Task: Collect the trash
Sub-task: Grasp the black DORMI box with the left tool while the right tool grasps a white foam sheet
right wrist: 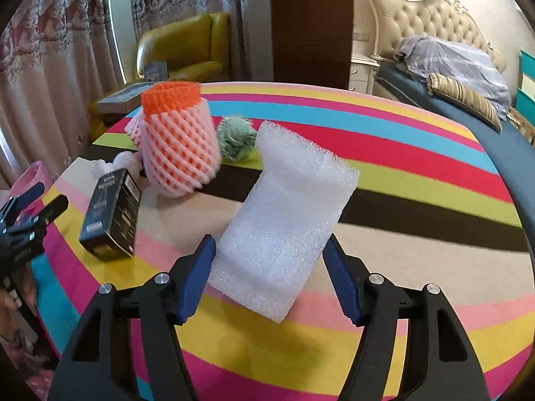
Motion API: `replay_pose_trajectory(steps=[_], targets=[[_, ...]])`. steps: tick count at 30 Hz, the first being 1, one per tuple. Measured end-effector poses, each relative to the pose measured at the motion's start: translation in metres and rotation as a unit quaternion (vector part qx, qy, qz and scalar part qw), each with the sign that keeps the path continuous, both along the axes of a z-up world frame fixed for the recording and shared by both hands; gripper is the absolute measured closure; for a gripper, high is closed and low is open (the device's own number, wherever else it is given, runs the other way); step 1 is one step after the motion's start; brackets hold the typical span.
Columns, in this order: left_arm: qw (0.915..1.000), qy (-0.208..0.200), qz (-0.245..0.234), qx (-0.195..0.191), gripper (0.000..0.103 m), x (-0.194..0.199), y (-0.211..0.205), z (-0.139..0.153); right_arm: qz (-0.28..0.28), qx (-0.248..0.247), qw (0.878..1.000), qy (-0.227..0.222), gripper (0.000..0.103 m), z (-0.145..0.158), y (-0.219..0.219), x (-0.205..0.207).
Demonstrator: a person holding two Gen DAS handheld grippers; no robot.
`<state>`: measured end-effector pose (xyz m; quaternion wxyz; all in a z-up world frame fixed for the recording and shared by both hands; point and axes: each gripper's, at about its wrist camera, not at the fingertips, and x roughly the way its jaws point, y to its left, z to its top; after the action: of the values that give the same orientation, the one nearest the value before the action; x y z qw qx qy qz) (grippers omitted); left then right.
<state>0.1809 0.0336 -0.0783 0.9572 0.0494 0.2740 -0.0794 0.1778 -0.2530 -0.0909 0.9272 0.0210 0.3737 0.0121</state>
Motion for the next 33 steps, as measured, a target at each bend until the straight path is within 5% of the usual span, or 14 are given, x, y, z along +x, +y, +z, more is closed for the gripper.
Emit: replay_pose_trajectory(steps=[10,15,20,25,29,33], targets=[[0.9973,0.03,-0.04,-0.054,0.005,-0.015,-0.039,0.009,-0.038,0.054,0.998,0.0,0.04,-0.002,-0.031,-0.006],[0.9948,0.044,-0.073,-0.055,0.005,-0.022,-0.081,0.009,-0.039,0.04,0.998,-0.009,0.04,0.001,-0.028,-0.007],[0.9963,0.072,-0.039,-0.027,0.006,-0.007,-0.106,-0.005,-0.04,0.048,0.998,-0.017,0.04,0.002,-0.03,-0.01],[0.9937,0.108,-0.01,-0.028,0.018,0.011,-0.108,-0.011,-0.033,0.048,0.998,-0.018,0.04,0.003,-0.028,-0.009],[0.9938,0.106,-0.034,-0.005,0.051,0.011,-0.112,-0.01,-0.033,0.051,0.998,-0.018,0.04,0.003,-0.029,-0.01],[0.9954,0.082,-0.05,-0.005,0.065,-0.001,-0.106,-0.006,-0.033,0.048,0.998,-0.02,0.04,0.003,-0.028,-0.01]])
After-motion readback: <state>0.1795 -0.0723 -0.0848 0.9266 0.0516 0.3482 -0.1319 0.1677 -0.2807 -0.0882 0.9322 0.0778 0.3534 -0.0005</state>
